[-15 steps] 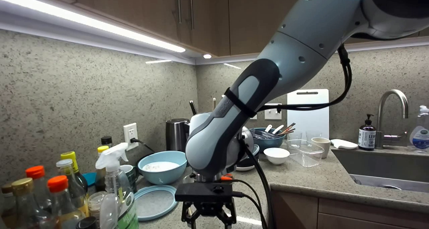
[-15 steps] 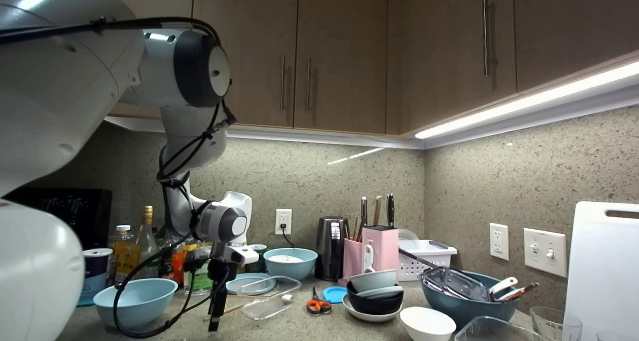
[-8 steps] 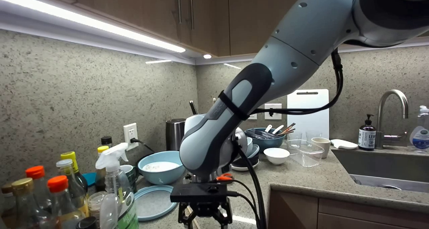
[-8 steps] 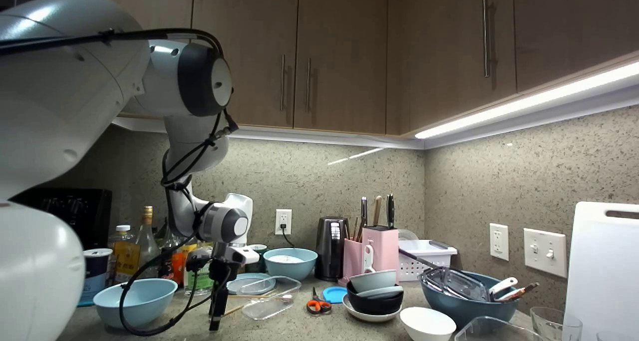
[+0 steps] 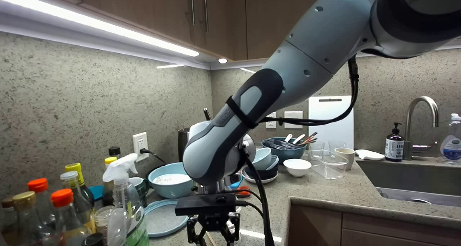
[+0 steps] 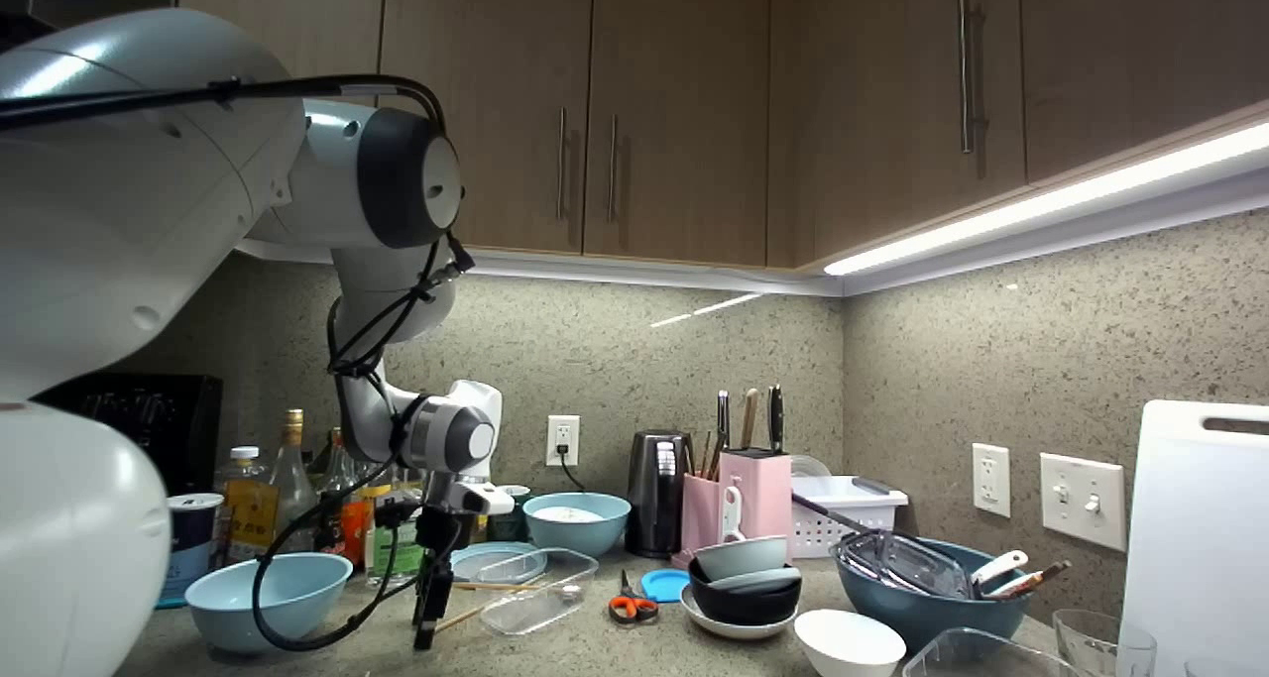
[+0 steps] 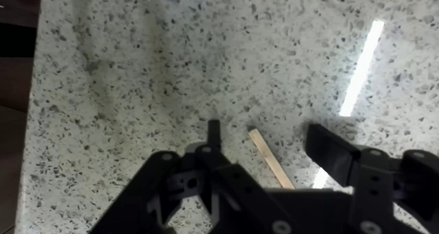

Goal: Put the chopstick in the transparent bowl

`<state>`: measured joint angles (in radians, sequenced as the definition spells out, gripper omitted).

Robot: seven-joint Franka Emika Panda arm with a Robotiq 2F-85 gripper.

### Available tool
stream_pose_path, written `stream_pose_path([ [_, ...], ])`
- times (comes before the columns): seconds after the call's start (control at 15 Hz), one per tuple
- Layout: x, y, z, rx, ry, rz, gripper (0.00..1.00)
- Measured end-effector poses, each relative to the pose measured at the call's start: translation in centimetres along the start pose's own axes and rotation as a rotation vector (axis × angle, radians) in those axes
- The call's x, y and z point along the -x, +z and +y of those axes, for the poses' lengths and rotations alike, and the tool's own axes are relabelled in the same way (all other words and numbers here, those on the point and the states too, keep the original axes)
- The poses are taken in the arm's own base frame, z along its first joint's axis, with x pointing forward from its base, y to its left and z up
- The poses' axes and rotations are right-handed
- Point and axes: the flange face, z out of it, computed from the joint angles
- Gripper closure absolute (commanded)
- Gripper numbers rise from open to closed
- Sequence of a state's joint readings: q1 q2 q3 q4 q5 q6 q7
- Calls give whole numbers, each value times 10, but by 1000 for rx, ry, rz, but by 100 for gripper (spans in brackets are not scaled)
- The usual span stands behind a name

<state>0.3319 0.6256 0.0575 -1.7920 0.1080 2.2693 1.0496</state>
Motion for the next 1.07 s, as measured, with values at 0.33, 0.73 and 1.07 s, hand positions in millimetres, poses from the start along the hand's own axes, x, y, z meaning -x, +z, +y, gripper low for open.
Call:
stream_pose_path([
  [0.33, -1, -4, 2, 39, 2, -22, 92],
  [0.73, 0, -5, 2, 46, 2, -26, 92],
  [1.07, 6, -5, -1, 44, -18, -28, 91],
])
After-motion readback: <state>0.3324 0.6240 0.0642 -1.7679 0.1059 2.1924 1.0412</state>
